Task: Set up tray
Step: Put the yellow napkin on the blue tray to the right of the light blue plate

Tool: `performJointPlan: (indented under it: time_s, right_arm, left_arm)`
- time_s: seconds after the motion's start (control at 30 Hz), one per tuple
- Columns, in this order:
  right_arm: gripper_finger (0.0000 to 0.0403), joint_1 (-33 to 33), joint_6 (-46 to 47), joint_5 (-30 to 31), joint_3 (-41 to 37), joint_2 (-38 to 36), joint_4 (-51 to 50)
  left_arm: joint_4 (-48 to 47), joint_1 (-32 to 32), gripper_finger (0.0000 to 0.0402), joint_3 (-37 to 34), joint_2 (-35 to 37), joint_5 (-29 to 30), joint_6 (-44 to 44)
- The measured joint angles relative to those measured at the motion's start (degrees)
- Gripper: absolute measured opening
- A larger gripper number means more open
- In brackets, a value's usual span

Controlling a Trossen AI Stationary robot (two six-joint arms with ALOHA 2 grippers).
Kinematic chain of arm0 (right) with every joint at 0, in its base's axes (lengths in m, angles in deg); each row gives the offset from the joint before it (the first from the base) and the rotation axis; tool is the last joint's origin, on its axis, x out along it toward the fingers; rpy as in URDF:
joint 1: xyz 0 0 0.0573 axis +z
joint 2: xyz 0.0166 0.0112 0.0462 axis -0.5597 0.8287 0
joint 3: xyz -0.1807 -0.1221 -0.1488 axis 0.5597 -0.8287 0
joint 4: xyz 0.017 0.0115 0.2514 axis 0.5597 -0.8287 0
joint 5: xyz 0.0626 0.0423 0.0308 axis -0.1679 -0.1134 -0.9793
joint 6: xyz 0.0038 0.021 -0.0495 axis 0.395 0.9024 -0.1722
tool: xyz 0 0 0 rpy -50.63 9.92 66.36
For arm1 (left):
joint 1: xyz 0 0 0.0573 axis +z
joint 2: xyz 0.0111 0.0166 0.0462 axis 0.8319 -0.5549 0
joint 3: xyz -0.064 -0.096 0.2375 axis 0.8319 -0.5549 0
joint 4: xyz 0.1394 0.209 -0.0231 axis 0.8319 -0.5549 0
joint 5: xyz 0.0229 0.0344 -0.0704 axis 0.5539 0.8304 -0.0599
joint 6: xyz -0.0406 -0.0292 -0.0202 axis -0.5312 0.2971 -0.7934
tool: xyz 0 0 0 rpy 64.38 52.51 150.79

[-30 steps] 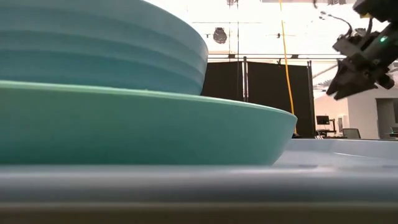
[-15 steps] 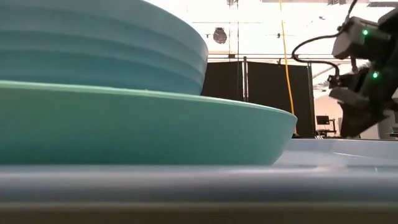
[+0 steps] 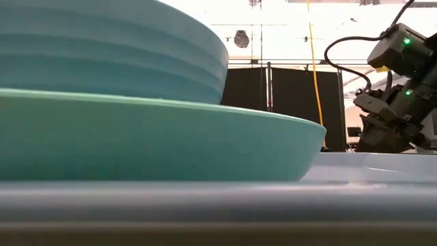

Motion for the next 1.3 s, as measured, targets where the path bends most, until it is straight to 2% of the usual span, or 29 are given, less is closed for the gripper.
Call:
performJointPlan:
  time_s: [0.33, 0.5, 1.03, 1.3]
  right_arm:
    - [0.0186, 0.0, 3.5, -0.3, 0.0, 0.0, 1.0]
    - [0.0176, 1.3, 6.8, -4.9, 0.0, 0.0, 2.9]
    - [0.0171, 2.3, 12.0, -8.7, 0.2, -4.2, 0.2]
    - [0.0171, 2.4, 12.2, -5.8, 0.3, -1.2, -0.5]
  left_arm:
    - [-0.6, 0.0, 0.0088, 0.0, 0.0, 0.0, 1.0]
    - [-1.0, 0.0, 0.0088, 0.0, 0.0, 0.0, 1.1]
    - [-2.4, 0.0, 0.0088, 0.0, 0.0, 0.0, 2.6]
    - [-2.4, 0.0, 0.0088, 0.0, 0.0, 0.0, 2.6]
